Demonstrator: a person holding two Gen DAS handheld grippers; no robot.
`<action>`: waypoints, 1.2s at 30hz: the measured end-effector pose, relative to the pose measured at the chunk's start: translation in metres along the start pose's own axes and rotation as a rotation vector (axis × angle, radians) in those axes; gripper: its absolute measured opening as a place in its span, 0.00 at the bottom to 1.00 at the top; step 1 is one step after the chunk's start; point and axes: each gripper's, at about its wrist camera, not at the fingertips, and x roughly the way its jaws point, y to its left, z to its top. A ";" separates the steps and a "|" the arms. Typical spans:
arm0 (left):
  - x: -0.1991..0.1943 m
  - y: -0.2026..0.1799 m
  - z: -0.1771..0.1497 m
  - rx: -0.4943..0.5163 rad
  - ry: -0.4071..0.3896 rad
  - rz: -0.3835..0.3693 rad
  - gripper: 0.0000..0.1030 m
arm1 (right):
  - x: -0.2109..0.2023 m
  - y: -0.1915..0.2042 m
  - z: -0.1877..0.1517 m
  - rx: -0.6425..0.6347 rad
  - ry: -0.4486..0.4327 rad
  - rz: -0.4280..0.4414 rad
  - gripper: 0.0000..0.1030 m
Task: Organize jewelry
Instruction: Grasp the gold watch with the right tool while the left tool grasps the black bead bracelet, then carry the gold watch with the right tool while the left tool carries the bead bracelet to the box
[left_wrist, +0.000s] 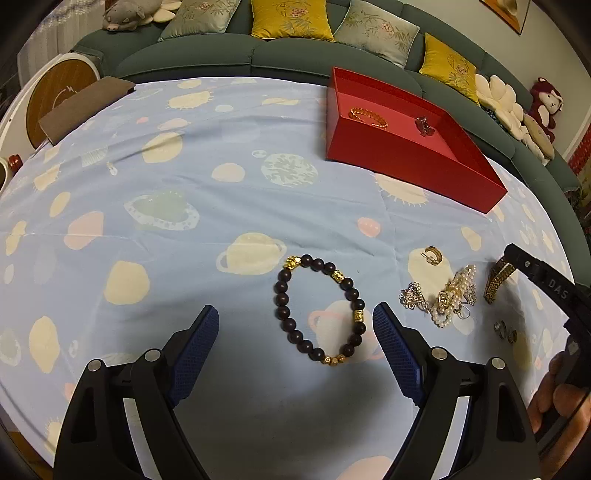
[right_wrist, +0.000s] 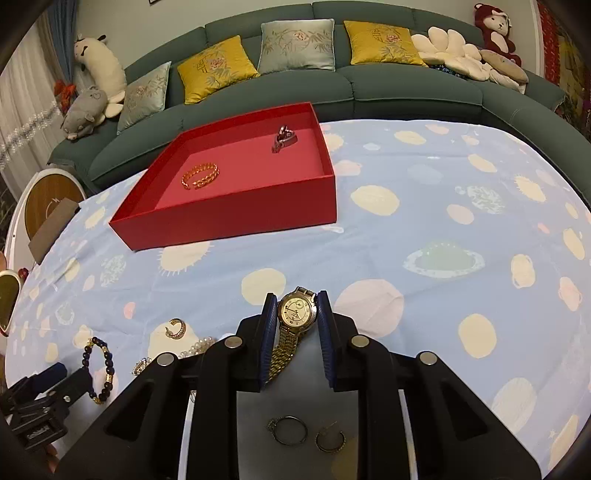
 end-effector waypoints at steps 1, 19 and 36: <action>0.002 -0.002 0.000 -0.003 0.003 0.003 0.80 | -0.006 -0.002 0.001 0.004 -0.009 0.007 0.21; 0.011 -0.024 -0.006 0.088 -0.064 0.068 0.53 | -0.049 -0.010 0.005 -0.005 -0.047 0.083 0.20; -0.009 -0.020 -0.003 0.073 -0.062 -0.097 0.05 | -0.060 -0.001 0.007 -0.029 -0.069 0.125 0.21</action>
